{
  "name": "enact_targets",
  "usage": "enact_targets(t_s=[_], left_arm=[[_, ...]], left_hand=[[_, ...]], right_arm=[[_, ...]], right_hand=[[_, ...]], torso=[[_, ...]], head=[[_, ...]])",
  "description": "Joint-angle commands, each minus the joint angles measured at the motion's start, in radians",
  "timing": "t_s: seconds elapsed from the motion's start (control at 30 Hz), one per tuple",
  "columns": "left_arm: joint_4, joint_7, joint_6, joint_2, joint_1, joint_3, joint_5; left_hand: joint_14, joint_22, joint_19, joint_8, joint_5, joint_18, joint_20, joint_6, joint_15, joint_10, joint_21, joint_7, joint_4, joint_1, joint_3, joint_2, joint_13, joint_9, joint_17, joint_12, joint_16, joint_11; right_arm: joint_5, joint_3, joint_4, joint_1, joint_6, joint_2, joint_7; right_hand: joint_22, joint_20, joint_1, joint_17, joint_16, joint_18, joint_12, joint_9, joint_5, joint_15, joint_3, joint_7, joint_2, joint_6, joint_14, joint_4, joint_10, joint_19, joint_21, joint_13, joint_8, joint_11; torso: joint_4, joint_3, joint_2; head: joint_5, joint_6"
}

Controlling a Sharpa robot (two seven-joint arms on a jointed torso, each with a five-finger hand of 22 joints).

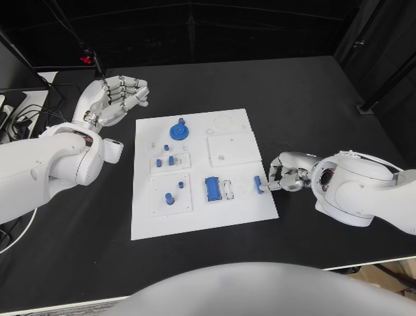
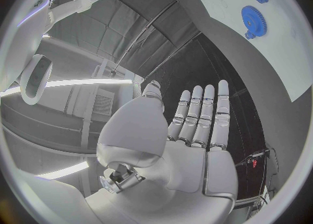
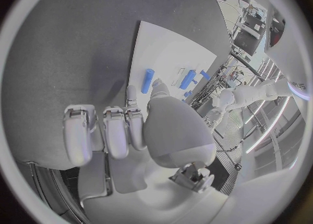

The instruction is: Assemble the parts on the task board

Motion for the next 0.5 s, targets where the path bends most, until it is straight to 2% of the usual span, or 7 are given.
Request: enact_targets(t_s=[0.03, 0.1, 0.3, 0.5], left_arm=[[0.0, 0.006, 0.006, 0.0, 0.001, 0.001, 0.003], [0.0, 0.006, 0.006, 0.0, 0.001, 0.001, 0.003], [0.001, 0.006, 0.007, 0.0, -0.001, 0.001, 0.003], [0.001, 0.005, 0.004, -0.002, -0.001, 0.001, 0.003]], left_hand=[[0.006, -0.001, 0.004, 0.007, 0.004, 0.01, 0.001, 0.007, -0.001, 0.001, 0.006, 0.063, -0.001, 0.009, -0.002, -0.003, -0.001, -0.001, -0.001, 0.006, 0.005, -0.008], [0.006, -0.001, 0.004, 0.007, 0.004, 0.01, 0.001, 0.007, -0.001, 0.001, 0.006, 0.063, -0.001, 0.009, -0.002, -0.003, -0.001, -0.001, -0.001, 0.006, 0.005, -0.008], [0.006, -0.002, 0.004, 0.007, 0.005, 0.01, 0.001, 0.007, -0.001, 0.001, 0.007, 0.062, -0.002, 0.01, -0.003, -0.003, -0.001, -0.001, -0.002, 0.006, 0.006, -0.008], [0.006, -0.002, 0.004, 0.007, 0.005, 0.01, 0.001, 0.007, -0.001, 0.001, 0.007, 0.062, -0.002, 0.01, -0.003, -0.003, -0.001, -0.001, -0.002, 0.006, 0.006, -0.008]], right_arm=[[-0.033, 0.0, -0.004, -0.001, 0.049, 0.011, -0.04], [-0.035, 0.0, -0.009, -0.002, 0.046, 0.02, -0.036], [-0.038, 0.0, -0.016, -0.003, 0.046, 0.038, -0.035], [-0.038, 0.0, -0.024, -0.003, 0.043, 0.047, -0.033]], right_hand=[[0.263, 0.006, -0.008, 0.263, 0.002, -0.007, 0.003, -0.001, -0.006, 0.003, -0.005, -0.001, 0.002, 0.009, 0.104, 0.0, 0.104, 0.108, 0.003, 0.263, -0.003, 0.007], [0.263, 0.006, -0.01, 0.263, 0.002, -0.007, 0.003, -0.002, -0.007, 0.003, -0.005, -0.001, 0.003, 0.009, 0.104, 0.0, 0.104, 0.108, 0.003, 0.263, -0.003, 0.007], [0.263, 0.006, -0.012, 0.263, 0.002, -0.007, 0.003, -0.003, -0.008, 0.003, -0.005, -0.001, 0.004, 0.01, 0.104, 0.0, 0.104, 0.108, 0.003, 0.263, -0.004, 0.007], [0.263, 0.006, -0.014, 0.263, 0.002, -0.007, 0.003, -0.005, -0.008, 0.003, -0.005, -0.001, 0.005, 0.011, 0.104, 0.0, 0.104, 0.108, 0.003, 0.263, -0.004, 0.007]], torso=[[-0.0021, -0.0005, 0.0], [-0.0028, -0.0006, 0.0], [0.0023, 0.0013, 0.0], [-0.001, -0.0005, 0.001]], head=[[0.003, 0.0], [0.003, 0.0], [0.002, 0.0], [0.009, 0.0]])
